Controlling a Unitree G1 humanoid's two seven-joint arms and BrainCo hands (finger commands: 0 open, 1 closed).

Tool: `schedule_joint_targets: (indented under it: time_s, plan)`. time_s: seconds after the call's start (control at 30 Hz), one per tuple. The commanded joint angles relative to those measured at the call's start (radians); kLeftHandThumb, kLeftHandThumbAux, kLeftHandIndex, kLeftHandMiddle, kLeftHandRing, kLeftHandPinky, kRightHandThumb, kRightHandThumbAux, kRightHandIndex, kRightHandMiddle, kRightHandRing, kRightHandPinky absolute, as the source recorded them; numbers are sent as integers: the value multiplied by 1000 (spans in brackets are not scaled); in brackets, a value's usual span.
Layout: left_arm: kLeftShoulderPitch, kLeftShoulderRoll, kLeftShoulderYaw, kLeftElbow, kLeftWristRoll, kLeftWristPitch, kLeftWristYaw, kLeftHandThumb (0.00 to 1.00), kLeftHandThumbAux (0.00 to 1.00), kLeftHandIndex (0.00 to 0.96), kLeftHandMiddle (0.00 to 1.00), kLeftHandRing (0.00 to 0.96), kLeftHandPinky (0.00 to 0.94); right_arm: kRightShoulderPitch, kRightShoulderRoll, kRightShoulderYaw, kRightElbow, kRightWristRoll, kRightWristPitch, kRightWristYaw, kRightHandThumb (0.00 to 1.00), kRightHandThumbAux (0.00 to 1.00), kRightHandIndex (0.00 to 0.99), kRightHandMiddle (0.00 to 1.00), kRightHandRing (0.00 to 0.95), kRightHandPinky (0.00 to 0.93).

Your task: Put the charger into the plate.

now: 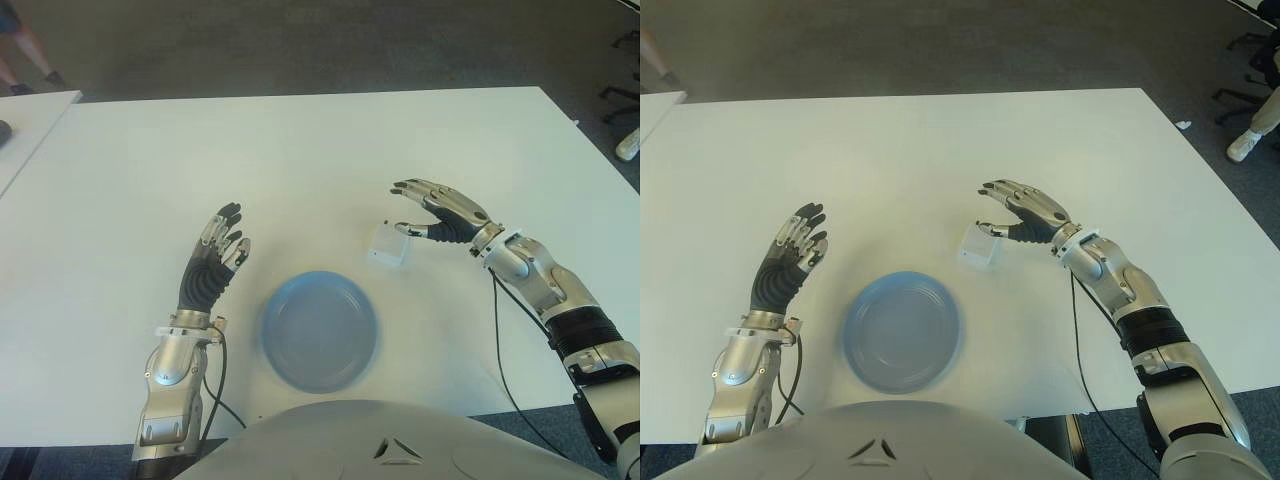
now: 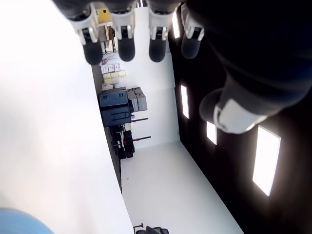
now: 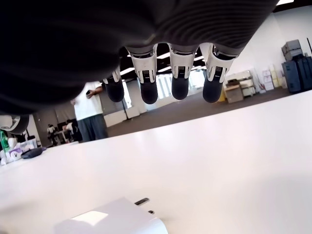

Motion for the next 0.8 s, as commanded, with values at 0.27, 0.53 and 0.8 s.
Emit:
schedule_joint_targets:
  time_s: [0.27,0.53,0.8]
  plan:
    - [1,-8,-8,7,20,11,18,396,594,65,83,85,130,7,6,15,21,-46,-13,-10,234,154,0,0,0,0]
    - [7,-11,-16,-3,27,14,24,396,594,65,83,85,130,7,34,53,62,-96,-5,-33,251,157,0,0,0,0]
    - [10,-16,-23,-10,33,16,29,396,594,65,83,85,130,8,42,71,79,-89,-32,-24,254,139,0,0,0,0]
